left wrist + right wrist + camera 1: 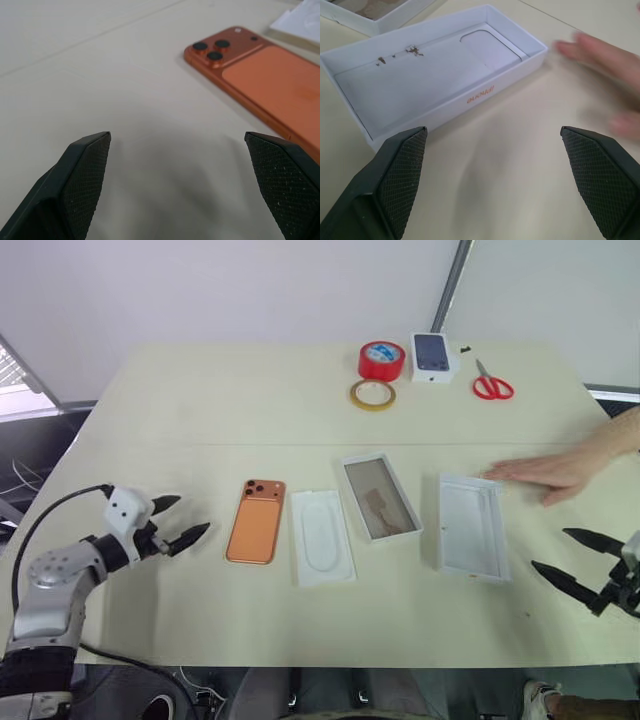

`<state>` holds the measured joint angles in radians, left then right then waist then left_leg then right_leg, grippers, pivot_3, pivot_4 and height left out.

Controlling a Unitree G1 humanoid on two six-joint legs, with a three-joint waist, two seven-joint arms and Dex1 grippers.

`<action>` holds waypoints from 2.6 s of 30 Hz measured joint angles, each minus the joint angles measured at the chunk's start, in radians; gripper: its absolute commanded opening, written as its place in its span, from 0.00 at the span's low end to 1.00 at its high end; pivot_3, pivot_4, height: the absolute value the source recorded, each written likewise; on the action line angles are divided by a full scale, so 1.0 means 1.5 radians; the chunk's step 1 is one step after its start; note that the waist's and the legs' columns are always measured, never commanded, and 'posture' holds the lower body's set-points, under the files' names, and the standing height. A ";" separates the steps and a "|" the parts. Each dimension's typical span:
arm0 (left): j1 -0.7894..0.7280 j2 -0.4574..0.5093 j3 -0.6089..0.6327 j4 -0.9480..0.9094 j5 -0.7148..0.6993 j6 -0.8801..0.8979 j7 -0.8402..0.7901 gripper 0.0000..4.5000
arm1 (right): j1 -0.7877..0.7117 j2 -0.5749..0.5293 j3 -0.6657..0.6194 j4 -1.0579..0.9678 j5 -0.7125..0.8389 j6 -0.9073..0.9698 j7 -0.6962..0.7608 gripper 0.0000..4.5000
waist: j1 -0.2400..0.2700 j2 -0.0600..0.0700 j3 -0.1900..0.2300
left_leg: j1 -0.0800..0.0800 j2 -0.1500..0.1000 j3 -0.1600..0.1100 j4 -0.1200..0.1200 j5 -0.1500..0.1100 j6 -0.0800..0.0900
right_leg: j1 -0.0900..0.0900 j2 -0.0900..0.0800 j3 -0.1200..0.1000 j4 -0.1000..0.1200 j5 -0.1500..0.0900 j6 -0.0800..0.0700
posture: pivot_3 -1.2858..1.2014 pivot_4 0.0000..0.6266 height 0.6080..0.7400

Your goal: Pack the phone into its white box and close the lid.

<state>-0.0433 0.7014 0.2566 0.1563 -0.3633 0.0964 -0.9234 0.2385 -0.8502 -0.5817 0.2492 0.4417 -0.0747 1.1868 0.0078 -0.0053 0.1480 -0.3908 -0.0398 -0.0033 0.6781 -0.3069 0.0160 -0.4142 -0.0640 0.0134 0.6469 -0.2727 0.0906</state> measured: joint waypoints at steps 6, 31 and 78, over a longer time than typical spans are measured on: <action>0.000 0.000 0.004 -0.001 -0.002 -0.014 0.000 1.00 | -0.026 -0.001 0.000 0.021 -0.004 -0.007 0.002 0.99 | 0.000 0.000 0.000 | 0.000 0.000 0.000 0.000 0.000 0.000 | 0.000 0.000 0.000 0.000 0.000 0.000 | 0.52 0.24 1.00; 0.019 0.005 -0.001 -0.104 -0.058 0.025 -0.066 1.00 | -0.070 0.000 0.042 -0.016 -0.020 -0.009 -0.024 0.99 | -0.001 0.001 0.000 | 0.000 0.000 0.000 0.000 0.000 0.000 | 0.000 0.000 0.000 0.000 0.000 0.000 | 0.52 0.24 1.00; -0.154 -0.214 -0.110 -0.210 -0.453 0.863 0.298 0.38 | -0.169 0.031 0.275 -0.292 -0.031 0.089 -0.070 1.00 | 0.003 0.002 0.001 | 0.000 -0.001 -0.001 0.002 0.000 0.000 | 0.001 0.000 0.000 0.000 0.000 0.000 | 0.52 0.24 1.00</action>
<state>-0.2737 0.3802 0.0913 -0.1580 -1.0433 1.3914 -0.4766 -0.0153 -0.8030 -0.1690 -0.1892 0.3950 0.0592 1.0821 0.0125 -0.0027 0.1494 -0.3904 -0.0407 -0.0044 0.6806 -0.3066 0.0155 -0.4128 -0.0634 0.0128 0.6474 -0.2723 0.0913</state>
